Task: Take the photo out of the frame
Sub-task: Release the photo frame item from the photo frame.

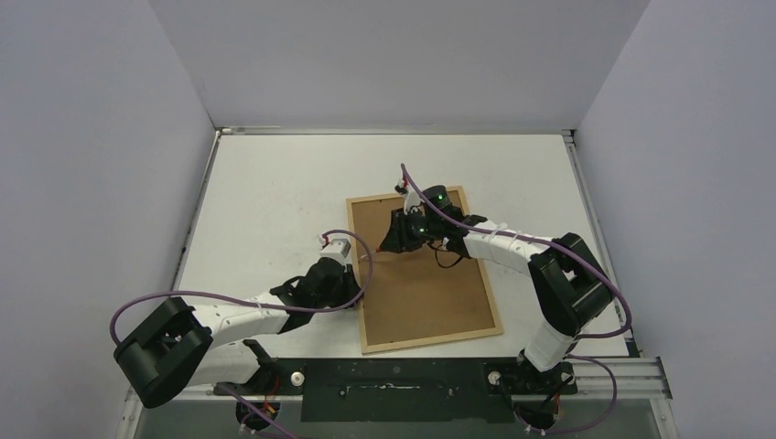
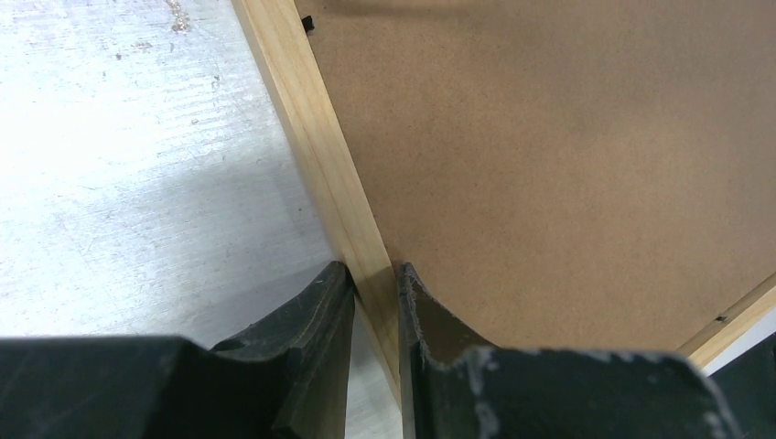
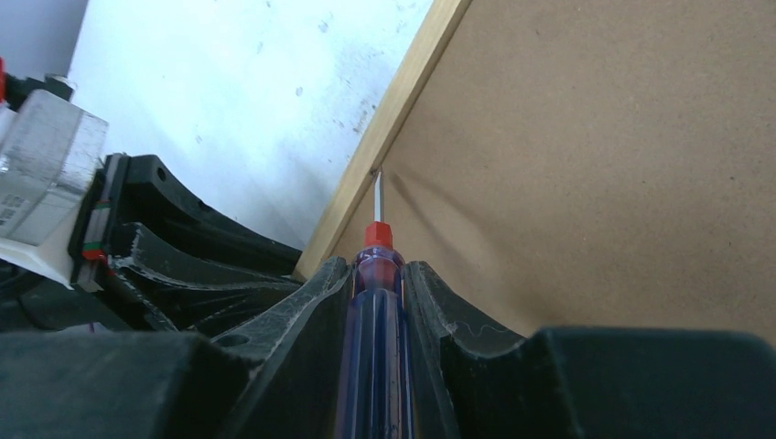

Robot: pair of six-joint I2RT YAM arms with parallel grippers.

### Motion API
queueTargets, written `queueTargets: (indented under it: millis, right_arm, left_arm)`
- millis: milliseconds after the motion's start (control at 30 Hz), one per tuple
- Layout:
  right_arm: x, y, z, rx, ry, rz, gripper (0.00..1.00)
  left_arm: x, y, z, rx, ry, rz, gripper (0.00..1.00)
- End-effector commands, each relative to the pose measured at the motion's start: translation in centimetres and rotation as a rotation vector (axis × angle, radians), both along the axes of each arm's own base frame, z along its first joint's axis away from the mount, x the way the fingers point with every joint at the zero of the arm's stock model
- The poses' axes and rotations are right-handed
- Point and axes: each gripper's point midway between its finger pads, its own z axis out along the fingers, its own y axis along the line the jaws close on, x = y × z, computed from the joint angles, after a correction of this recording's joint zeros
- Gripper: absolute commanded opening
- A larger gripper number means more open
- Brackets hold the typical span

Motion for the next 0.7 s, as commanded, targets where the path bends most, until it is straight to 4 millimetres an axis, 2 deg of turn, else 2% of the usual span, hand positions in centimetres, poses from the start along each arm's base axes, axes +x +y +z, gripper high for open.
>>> queueTargets:
  millis: [0,167,400,667]
  right_arm:
    - [0.2,-0.5,0.4,-0.032,-0.054,0.022,0.0]
    - [-0.2,-0.7,-0.5,-0.032,-0.03,0.02,0.0]
    - [-0.1,0.3,-1.0,0.026,0.009,0.009,0.0]
    - [0.2,0.6,-1.3,0.024,0.015,0.004,0.0]
  left_arm:
    - [-2.6,0.8,-2.3,0.073,0.099,-0.094,0.0]
    - [-2.5,1.0,-2.0,0.078,0.095,-0.082,0.0]
    - [-2.7,1.1,-1.9,0.074,0.097,-0.084,0.0]
    - [-2.8,1.0,-2.2,0.079,0.117,-0.087,0.0]
